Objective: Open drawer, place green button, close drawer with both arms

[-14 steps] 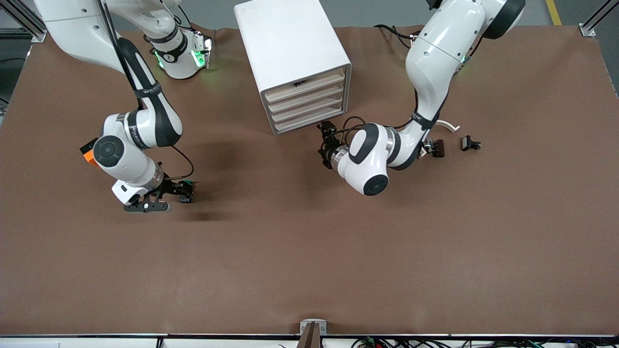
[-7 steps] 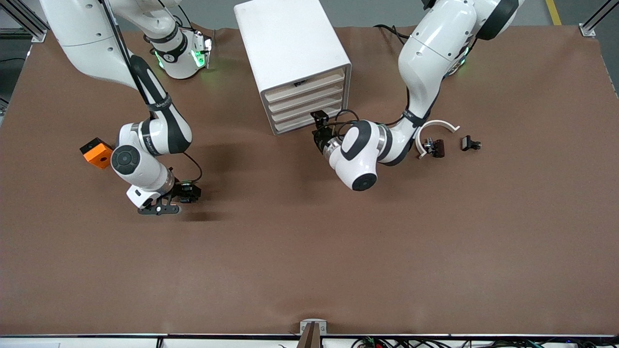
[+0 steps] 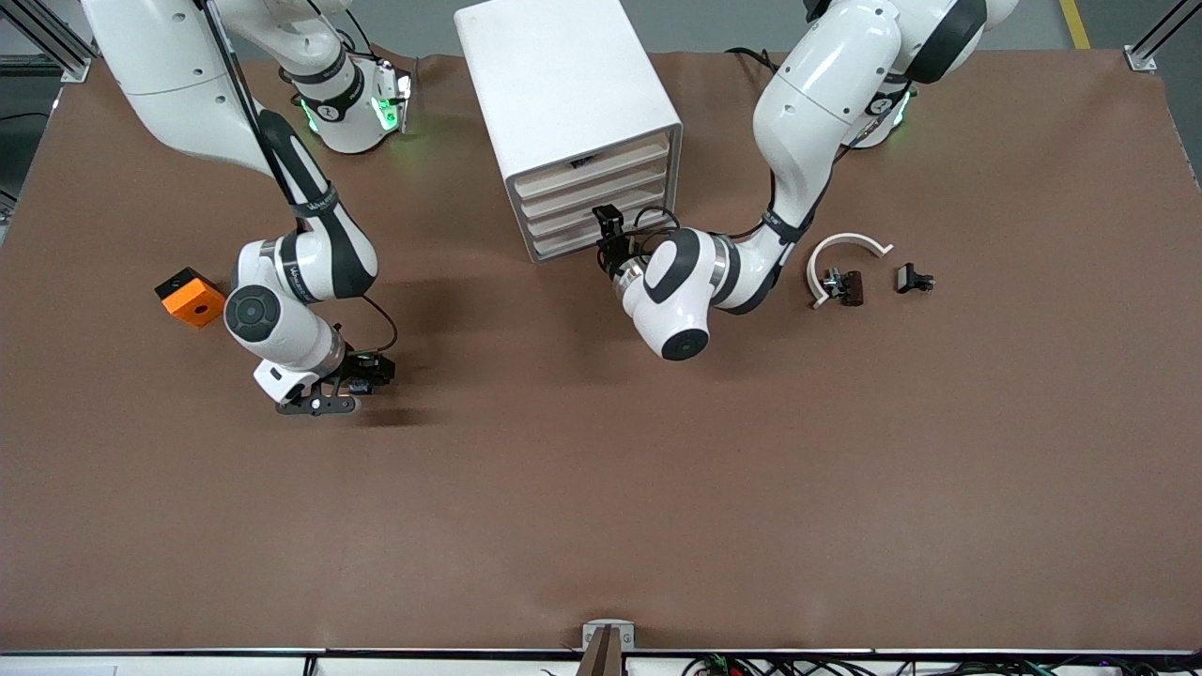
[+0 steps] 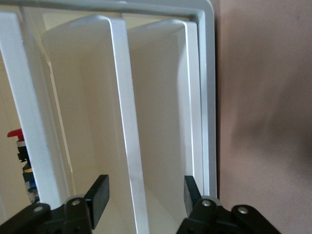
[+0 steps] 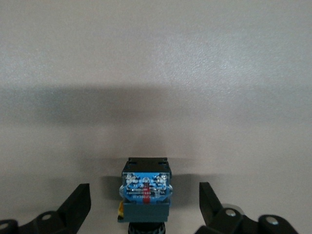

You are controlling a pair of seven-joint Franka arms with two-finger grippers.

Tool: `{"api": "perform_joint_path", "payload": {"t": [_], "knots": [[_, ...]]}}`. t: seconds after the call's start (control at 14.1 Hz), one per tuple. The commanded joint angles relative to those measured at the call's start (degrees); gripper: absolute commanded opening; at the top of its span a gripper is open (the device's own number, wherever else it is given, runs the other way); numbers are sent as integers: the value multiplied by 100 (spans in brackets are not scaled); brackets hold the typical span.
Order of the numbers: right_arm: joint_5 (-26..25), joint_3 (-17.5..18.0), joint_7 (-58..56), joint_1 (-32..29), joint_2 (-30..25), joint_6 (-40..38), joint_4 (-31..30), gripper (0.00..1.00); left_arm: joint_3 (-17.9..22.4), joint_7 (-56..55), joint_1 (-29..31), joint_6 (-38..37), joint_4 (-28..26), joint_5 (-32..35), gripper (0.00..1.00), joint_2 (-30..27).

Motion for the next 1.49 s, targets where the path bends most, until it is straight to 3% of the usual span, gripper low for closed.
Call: {"api": "perform_joint_path", "payload": {"t": [0.0, 0.14, 0.28, 0.42, 0.64, 0.71, 0.85, 1.13, 1.42], "knots": [[-40, -28, 81, 72, 72, -2, -20, 73, 30, -107, -80, -78, 108, -142, 66, 106], [-40, -28, 46, 81, 90, -19, -3, 45, 30, -116, -184, -78, 108, -221, 63, 150], [-40, -28, 46, 107, 90, -19, 6, 24, 30, -116, -211, -78, 108, -265, 59, 150], [-49, -28, 37, 107, 90, -19, 15, 8, 30, -177, -212, -78, 108, -274, 42, 159], [-49, -28, 2, 90, 29, -28, 146, 5, 39, -186, -177, -78, 108, -265, 6, 202], [-49, -28, 2, 81, 2, -98, 199, 5, 47, -186, -159, -78, 108, -274, 0, 211], [-49, -28, 11, 90, -146, -648, 497, 5, 91, -186, -133, -78, 117, -282, 0, 264], [-57, -37, 90, 257, -253, -2809, 1682, 3, 100, -195, 122, -69, 248, -282, 0, 264], [-66, -28, 659, 511, -253, -4253, 2580, 3, 100, -169, 517, -69, 564, -265, 0, 264]]}}
